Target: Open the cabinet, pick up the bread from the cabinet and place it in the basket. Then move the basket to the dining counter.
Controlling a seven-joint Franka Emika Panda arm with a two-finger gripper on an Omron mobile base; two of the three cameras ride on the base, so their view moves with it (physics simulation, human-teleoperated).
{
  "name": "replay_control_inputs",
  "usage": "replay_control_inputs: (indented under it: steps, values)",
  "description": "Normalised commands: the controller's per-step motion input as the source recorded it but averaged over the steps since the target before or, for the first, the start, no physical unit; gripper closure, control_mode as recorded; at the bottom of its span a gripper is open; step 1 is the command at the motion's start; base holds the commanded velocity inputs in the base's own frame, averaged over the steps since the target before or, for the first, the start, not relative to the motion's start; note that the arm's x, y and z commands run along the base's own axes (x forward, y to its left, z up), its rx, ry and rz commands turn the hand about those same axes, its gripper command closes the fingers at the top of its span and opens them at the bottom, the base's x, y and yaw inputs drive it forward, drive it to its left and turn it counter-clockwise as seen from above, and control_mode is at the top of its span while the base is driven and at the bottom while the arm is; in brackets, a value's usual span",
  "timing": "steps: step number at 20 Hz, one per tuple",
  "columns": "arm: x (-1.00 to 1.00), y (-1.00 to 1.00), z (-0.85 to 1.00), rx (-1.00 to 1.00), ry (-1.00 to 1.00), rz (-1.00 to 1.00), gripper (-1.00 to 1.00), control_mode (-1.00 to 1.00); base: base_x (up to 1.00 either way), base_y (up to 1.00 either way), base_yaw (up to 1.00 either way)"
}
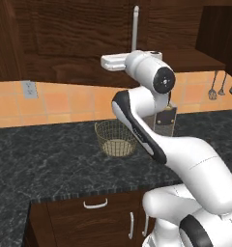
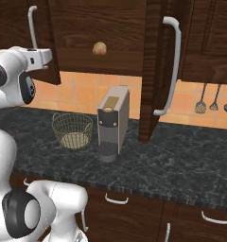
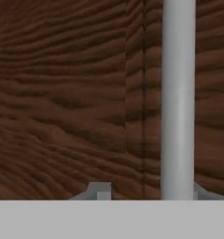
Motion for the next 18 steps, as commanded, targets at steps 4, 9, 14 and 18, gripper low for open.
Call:
replay_control_inputs:
  steps: [4,9,14,18]
  values:
    - [-0.68,0.85,0.0,0.0,0.08,0.0,1.0,-1.0,0.0,0.0,0.0]
    - [-0.76,0.82,0.0,0.0,0.09,0.0,1.0,-1.0,0.0,0.0,0.0]
    - [-0.84,0.97,0.0,0.08,0.09,0.0,1.0,-1.0,0.0,0.0,0.0]
    - [-0.72,1.0,0.0,0.1,0.08,0.0,1.0,-1.0,0.0,0.0,0.0]
